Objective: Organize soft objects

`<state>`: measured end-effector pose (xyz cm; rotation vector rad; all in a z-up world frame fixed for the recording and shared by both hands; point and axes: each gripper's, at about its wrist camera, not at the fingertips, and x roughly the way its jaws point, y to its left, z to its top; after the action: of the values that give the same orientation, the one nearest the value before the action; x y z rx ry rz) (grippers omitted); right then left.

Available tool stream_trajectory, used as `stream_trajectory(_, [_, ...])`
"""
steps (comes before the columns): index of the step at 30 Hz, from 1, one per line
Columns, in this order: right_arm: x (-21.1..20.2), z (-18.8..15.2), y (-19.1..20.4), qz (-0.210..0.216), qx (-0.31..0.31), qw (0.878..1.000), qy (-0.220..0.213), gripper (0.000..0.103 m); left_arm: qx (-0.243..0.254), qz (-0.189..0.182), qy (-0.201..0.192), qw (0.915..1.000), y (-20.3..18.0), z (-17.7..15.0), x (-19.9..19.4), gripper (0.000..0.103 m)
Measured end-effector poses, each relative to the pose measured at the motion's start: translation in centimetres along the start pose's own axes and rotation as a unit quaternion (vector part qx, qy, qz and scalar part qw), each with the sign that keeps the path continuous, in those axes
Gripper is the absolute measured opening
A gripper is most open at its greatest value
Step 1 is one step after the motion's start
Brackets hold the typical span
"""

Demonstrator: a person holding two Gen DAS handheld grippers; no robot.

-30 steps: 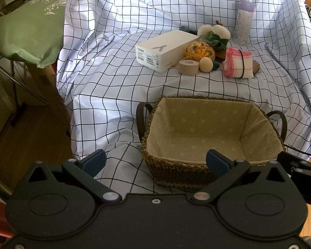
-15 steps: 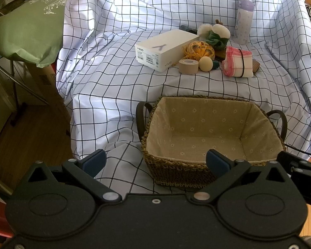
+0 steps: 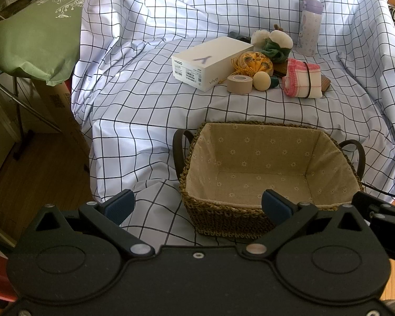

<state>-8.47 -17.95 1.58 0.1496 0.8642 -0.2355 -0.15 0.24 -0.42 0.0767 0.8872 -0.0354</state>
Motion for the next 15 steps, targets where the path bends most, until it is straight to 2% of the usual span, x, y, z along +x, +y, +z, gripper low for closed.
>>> stream_trajectory(15, [0.03,-0.02,0.03,0.000,0.000,1.000,0.001,0.103,0.001,0.000,0.001,1.0000,0.03,-0.15,0.06,0.100])
